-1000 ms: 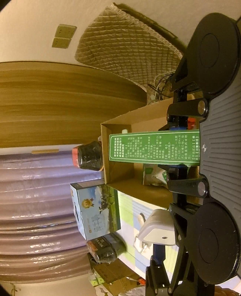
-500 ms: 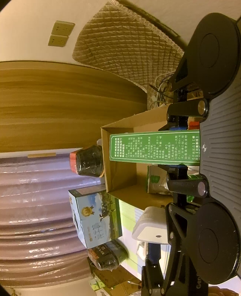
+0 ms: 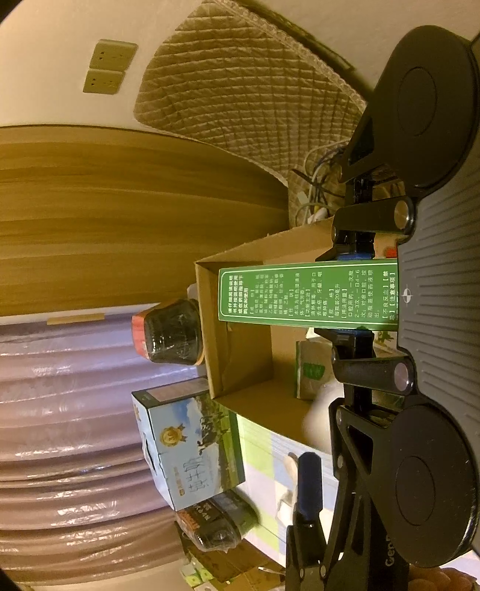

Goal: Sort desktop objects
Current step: 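Lower the night light with the left tool while the right tool lowers the green box into the box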

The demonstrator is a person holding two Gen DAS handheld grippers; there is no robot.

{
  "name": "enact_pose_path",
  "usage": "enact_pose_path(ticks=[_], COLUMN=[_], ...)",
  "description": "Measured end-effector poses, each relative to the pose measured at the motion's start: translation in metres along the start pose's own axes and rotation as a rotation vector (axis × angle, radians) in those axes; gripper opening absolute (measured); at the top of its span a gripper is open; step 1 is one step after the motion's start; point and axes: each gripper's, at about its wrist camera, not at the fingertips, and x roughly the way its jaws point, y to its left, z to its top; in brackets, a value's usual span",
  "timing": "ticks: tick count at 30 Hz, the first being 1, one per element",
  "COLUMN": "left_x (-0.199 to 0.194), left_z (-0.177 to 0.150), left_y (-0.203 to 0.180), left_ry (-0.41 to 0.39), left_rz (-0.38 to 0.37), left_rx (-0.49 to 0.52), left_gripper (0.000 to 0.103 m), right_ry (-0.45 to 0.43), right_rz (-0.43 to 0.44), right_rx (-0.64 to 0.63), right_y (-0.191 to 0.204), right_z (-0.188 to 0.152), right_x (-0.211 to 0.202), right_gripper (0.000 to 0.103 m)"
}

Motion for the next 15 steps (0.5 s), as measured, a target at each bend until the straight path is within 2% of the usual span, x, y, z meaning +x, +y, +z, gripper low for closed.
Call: enact_pose_path(ticks=[2,15], left_x=[0.002,-0.011], left_z=[-0.001,-0.005], left_y=[0.002,0.013], left_ry=[0.006,0.006], left_rz=[-0.003,0.017], left_rx=[-0.006,-0.017], left_gripper=[0.065,0.065], right_ry=[0.002,0.008], right_rz=[0.0,0.013], right_rx=[-0.001,-0.005], right_y=[0.0,0.01], right_z=[0.0,-0.001], right_x=[0.001,0.003], right_gripper=[0.028,0.028])
